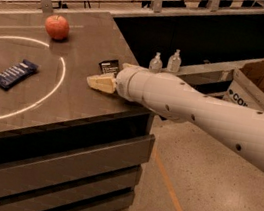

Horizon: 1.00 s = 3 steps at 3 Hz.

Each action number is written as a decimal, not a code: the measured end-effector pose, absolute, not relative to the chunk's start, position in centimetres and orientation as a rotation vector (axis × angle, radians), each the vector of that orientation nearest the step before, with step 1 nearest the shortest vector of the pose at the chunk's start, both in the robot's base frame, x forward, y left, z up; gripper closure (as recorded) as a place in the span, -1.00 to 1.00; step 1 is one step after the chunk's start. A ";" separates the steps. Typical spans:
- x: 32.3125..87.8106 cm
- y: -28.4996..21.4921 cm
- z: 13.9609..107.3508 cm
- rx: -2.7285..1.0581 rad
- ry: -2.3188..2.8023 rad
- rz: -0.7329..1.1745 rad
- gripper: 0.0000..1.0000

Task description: Pick rxbar chocolate

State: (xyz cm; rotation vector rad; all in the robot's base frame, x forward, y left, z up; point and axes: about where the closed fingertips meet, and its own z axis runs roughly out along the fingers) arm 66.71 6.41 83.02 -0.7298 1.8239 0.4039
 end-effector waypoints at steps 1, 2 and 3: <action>67.1 6.5 83.4 -0.729 1.821 0.415 0.27; 67.5 7.0 85.1 -0.749 1.779 0.427 0.77; 67.9 7.7 88.4 -0.811 1.672 0.437 1.00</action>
Offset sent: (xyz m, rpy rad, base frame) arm 0.0133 0.0117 0.0548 0.0475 -0.0995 0.0814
